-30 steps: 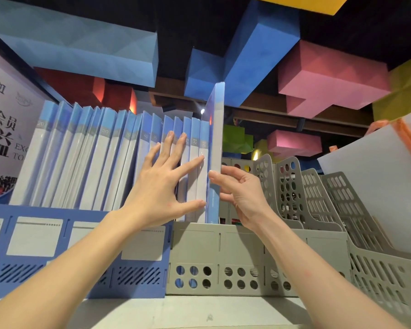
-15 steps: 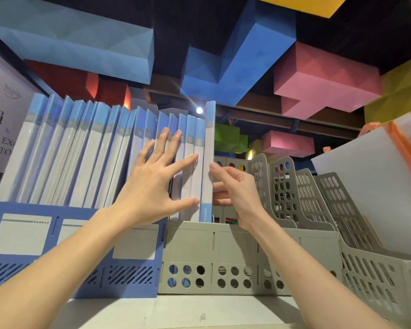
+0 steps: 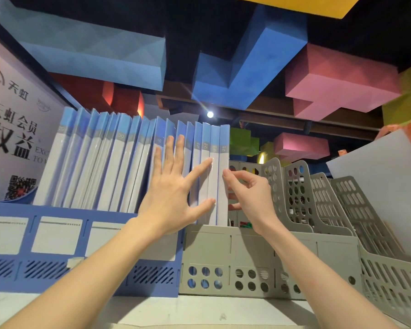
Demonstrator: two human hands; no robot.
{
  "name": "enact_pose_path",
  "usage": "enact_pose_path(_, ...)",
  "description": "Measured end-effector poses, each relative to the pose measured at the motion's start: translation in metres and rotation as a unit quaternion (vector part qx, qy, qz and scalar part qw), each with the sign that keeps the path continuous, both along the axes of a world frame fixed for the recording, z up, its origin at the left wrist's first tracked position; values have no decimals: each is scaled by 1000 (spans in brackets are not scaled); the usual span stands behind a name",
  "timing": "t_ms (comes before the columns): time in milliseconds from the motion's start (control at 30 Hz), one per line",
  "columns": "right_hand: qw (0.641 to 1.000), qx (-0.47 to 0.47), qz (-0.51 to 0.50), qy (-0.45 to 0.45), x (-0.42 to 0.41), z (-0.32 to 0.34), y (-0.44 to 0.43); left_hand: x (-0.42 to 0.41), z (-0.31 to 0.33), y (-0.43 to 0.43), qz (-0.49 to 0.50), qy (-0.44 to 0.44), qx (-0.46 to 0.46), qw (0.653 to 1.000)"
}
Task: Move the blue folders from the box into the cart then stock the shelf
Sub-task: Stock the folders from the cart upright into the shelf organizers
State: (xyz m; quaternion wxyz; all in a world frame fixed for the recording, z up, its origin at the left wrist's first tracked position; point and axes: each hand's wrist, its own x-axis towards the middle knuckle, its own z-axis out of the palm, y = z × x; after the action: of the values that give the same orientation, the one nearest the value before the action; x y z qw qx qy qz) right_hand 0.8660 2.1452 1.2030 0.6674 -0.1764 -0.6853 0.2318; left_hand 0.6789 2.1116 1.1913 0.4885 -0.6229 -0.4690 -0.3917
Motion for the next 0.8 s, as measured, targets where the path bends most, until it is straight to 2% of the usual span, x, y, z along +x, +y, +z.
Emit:
enact_pose_path(233, 994, -35, -24, -104, 11, -4, -12, 4, -7, -9, 38, 10, -37, 999)
enact_pose_path(333, 983, -27, -77, -167, 15, -6, -27, 0, -11, -20, 68, 22, -108, 992)
enact_pose_path(433, 971, -73, -52, -220, 19, -5, -52, -2, -13, -46, 96, 35, -199, 975)
enact_pose_path(533, 970, -84, -73, -215, 26, -5, -83, -4, -17, -85, 56, 28, -247, 967)
enact_pose_path(700, 981, -73, -77, -160, 22, -33, -150, -5, -39, -167, -47, -89, -210, 972)
enact_pose_path(800, 984, -79, -31, -153, 15, -62, -193, 4, -63, -216, -79, -146, -171, 971)
